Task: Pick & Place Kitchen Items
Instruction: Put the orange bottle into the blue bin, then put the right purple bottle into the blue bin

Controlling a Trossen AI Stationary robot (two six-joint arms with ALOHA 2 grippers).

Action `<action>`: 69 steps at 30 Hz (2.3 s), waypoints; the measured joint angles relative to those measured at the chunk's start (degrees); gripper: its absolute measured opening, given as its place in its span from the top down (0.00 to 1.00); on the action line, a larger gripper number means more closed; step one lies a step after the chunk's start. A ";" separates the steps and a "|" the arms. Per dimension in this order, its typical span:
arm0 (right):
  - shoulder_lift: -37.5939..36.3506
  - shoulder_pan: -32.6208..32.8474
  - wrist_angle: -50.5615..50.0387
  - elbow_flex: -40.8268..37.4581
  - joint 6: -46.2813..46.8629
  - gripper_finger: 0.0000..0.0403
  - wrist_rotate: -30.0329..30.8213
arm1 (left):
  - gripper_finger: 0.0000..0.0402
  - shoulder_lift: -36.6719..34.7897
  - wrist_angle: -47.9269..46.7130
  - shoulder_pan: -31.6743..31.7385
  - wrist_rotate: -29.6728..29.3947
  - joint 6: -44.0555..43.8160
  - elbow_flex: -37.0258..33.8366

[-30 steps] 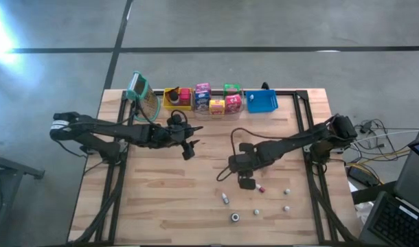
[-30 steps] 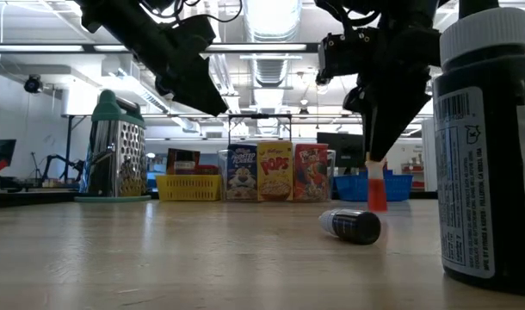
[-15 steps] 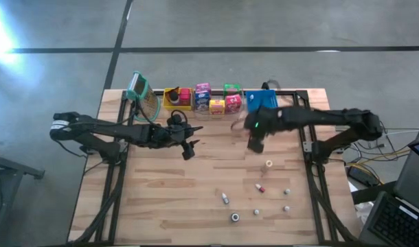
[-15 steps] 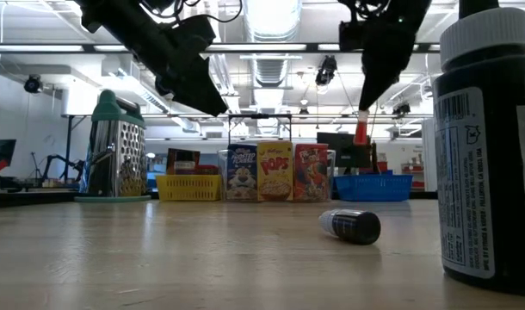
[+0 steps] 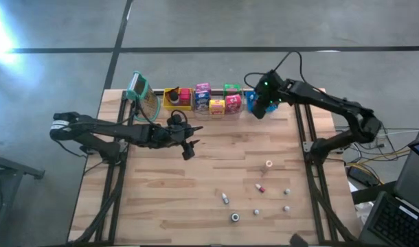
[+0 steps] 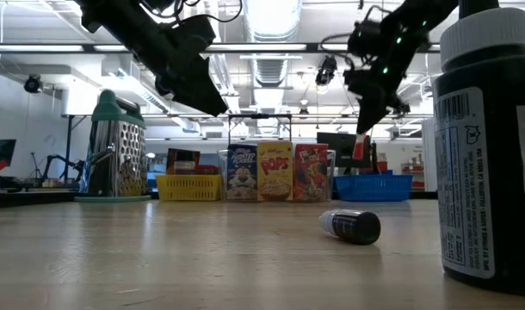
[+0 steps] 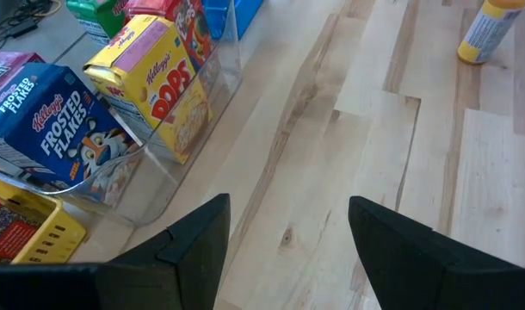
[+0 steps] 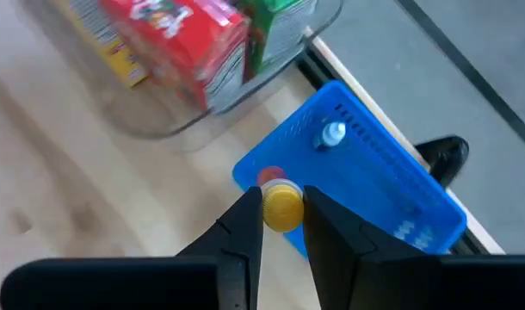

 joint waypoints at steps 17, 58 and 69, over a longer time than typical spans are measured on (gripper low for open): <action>12.78 -10.19 9.59 0.07 -4.23 0.84 -1.16 | 0.39 0.00 -0.02 0.00 0.00 0.00 0.00; 18.18 -12.50 14.35 1.39 -5.60 0.57 -1.21 | 0.39 0.00 0.00 0.00 0.00 0.00 0.01; 8.72 -10.53 8.74 3.78 -6.16 0.52 -1.48 | 0.39 0.00 -0.02 0.00 0.00 0.00 0.00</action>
